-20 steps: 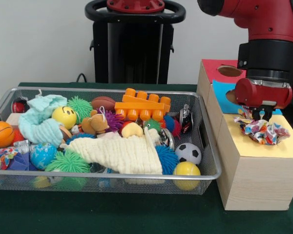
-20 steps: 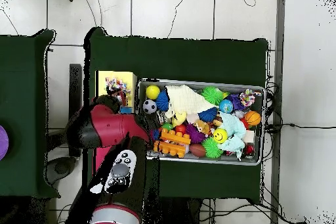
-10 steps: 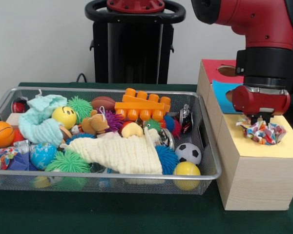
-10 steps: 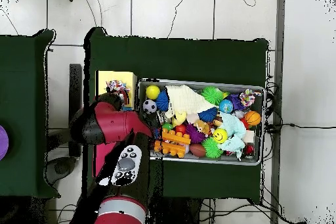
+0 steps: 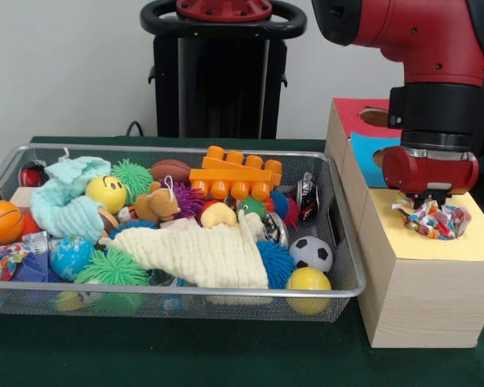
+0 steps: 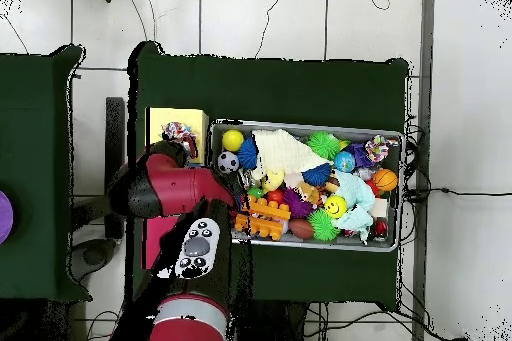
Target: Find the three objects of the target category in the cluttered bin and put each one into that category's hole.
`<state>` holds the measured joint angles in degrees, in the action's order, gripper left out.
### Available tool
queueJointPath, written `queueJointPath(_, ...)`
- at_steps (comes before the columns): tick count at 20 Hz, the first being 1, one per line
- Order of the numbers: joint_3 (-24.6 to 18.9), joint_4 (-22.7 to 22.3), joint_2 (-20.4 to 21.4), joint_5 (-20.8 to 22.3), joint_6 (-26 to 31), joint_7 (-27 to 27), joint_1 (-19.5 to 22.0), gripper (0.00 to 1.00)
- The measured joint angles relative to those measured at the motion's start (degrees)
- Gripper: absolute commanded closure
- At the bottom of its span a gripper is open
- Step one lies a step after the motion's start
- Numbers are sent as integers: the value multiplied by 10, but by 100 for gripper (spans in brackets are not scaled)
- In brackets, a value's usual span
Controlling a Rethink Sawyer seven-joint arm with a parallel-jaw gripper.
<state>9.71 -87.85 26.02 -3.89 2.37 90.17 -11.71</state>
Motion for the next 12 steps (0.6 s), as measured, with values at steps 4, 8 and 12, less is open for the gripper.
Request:
queueJointPath(4, -3, 0, 0, 0, 0, 0, 1, 100)
queueJointPath(8, -4, 0, 0, 0, 0, 0, 2, 100)
queueJointPath(12, -6, 0, 0, 0, 0, 0, 4, 100)
